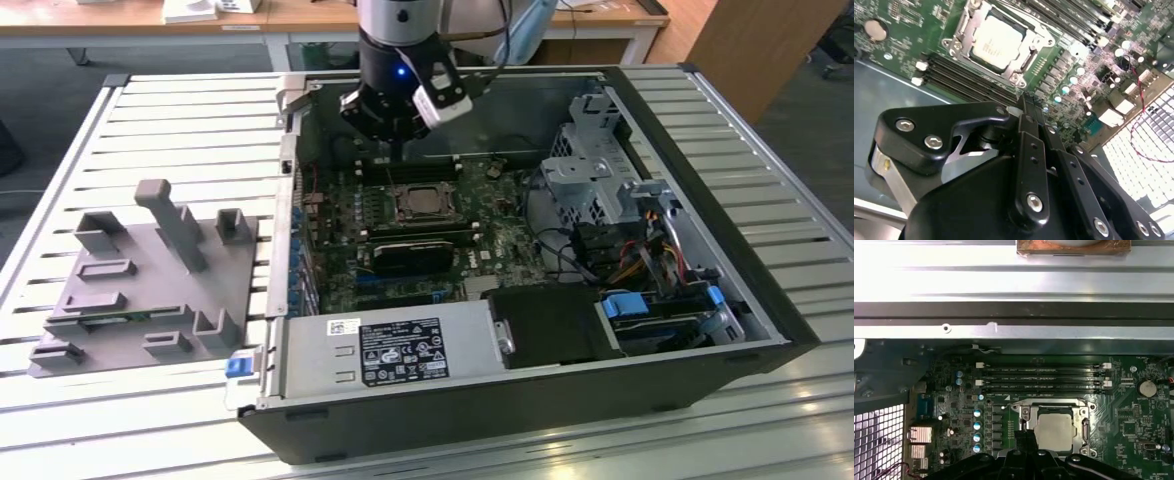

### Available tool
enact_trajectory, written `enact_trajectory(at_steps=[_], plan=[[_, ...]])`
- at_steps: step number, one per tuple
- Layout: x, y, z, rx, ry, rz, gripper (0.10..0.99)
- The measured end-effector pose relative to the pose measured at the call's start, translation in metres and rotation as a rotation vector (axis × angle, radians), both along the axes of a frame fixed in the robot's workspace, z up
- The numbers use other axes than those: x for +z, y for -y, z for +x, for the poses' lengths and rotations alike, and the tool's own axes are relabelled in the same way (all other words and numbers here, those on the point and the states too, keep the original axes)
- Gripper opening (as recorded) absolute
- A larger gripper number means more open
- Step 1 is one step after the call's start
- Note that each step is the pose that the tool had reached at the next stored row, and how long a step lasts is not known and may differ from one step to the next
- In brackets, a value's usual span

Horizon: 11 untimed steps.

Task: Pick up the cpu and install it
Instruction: 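Install the first cpu locking lever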

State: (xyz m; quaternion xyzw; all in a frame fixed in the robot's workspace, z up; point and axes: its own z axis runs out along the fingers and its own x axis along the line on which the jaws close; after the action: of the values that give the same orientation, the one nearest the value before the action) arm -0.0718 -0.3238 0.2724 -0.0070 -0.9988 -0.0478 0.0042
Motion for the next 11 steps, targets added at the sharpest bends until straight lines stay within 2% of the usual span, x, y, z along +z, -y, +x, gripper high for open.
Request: enact_trajectory(at_steps=[11], plan=[[-0.0071,0.0,-0.0201,0.0,0.0009,0.0,0.106]])
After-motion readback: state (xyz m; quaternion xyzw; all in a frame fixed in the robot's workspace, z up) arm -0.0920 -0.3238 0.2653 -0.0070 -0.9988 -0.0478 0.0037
